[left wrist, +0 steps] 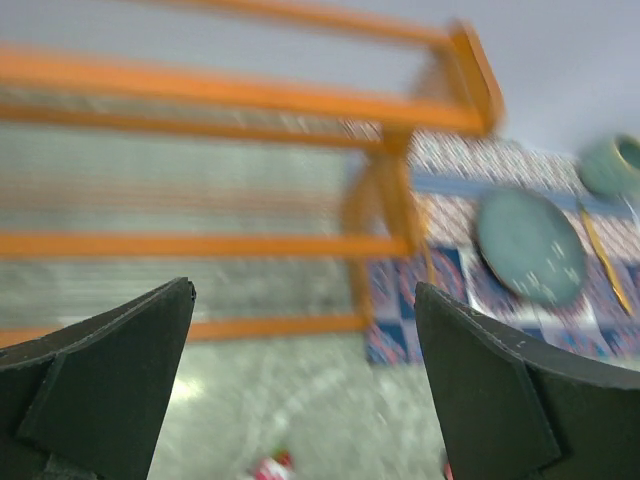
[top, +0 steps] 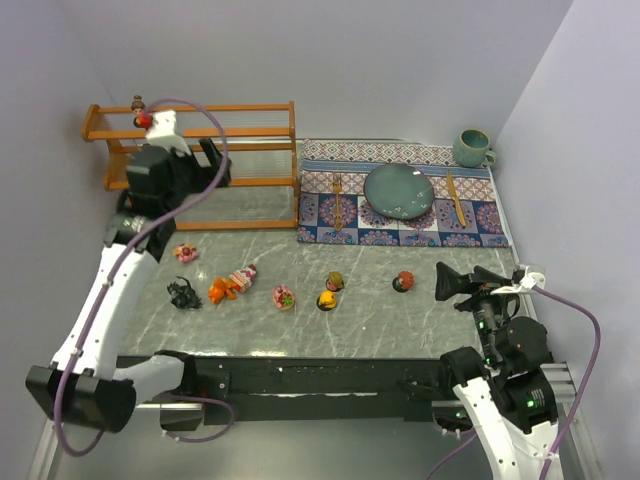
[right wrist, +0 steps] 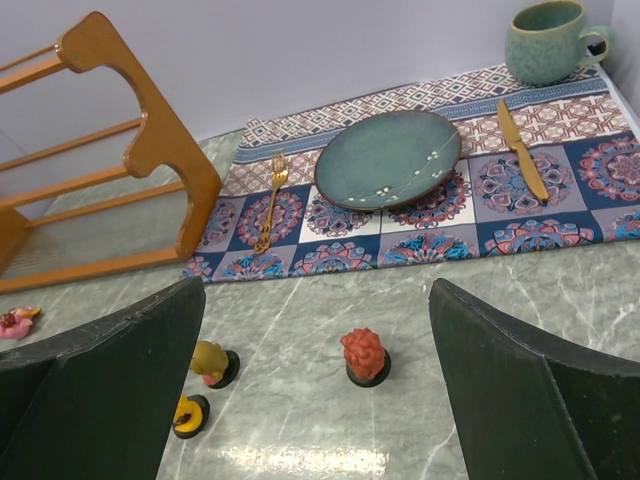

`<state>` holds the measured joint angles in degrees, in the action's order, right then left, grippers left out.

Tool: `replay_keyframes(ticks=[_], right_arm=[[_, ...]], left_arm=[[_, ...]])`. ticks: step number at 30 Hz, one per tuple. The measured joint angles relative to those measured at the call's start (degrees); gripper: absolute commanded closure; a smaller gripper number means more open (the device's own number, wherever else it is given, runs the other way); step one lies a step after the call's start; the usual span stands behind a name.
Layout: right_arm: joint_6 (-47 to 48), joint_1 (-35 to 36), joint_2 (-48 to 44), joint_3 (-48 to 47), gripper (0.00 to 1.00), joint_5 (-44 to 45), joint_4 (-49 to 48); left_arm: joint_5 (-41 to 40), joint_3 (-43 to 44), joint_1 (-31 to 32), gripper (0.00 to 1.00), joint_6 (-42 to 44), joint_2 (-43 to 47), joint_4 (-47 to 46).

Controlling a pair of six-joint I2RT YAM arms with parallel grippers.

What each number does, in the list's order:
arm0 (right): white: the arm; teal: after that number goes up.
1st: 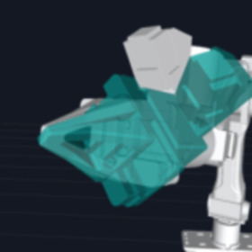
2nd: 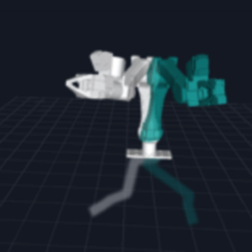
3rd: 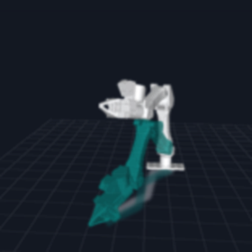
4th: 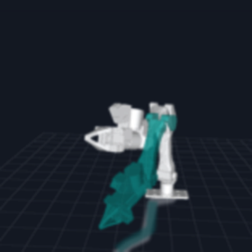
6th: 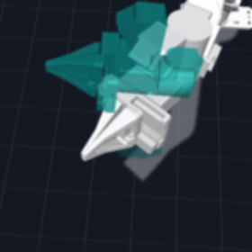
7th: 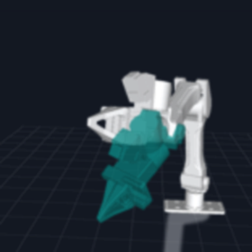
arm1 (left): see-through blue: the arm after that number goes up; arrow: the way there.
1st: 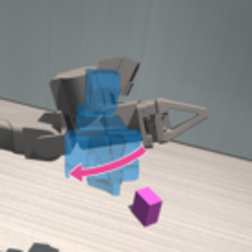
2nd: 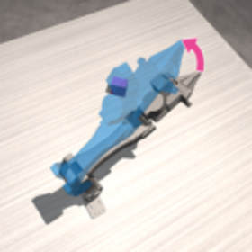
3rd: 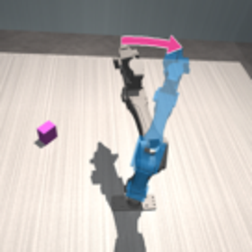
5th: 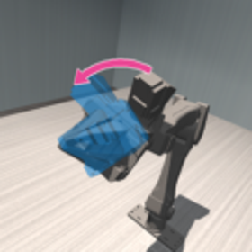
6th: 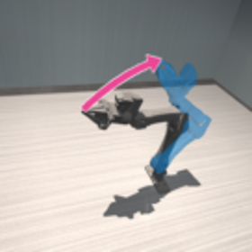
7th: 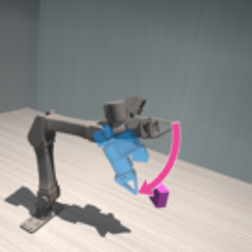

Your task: Place and organize the plastic toys onto the shelf

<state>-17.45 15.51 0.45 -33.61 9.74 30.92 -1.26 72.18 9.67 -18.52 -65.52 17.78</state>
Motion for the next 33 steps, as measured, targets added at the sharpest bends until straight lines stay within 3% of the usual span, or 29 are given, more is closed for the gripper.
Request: replay_keyframes(ticks=[5,12,16,20,25,33], right_arm=[[-0.02,0.00,0.00,0.00,0.00,0.07,-0.02],[-0.02,0.00,0.00,0.00,0.00,0.44,0.02],[-0.04,0.00,0.00,0.00,0.00,1.05,0.07],[-0.04,0.00,0.00,0.00,0.00,1.40,0.17],[-0.04,0.00,0.00,0.00,0.00,1.42,0.26],[-0.04,0.00,0.00,0.00,0.00,1.38,0.24]], left_arm=[[-4.33,-10.54,9.86,0.03,-5.11,5.05,0.26],[-16.59,-22.88,31.63,0.03,-16.70,8.11,1.88],[-25.44,-25.31,45.31,0.03,-25.68,4.94,2.19],[-35.54,-23.34,56.81,0.01,-35.95,-5.62,4.63],[-42.42,-17.35,63.30,0.10,-46.01,-19.21,9.42],[-47.50,-11.34,67.23,0.24,-56.19,-28.70,12.59]])
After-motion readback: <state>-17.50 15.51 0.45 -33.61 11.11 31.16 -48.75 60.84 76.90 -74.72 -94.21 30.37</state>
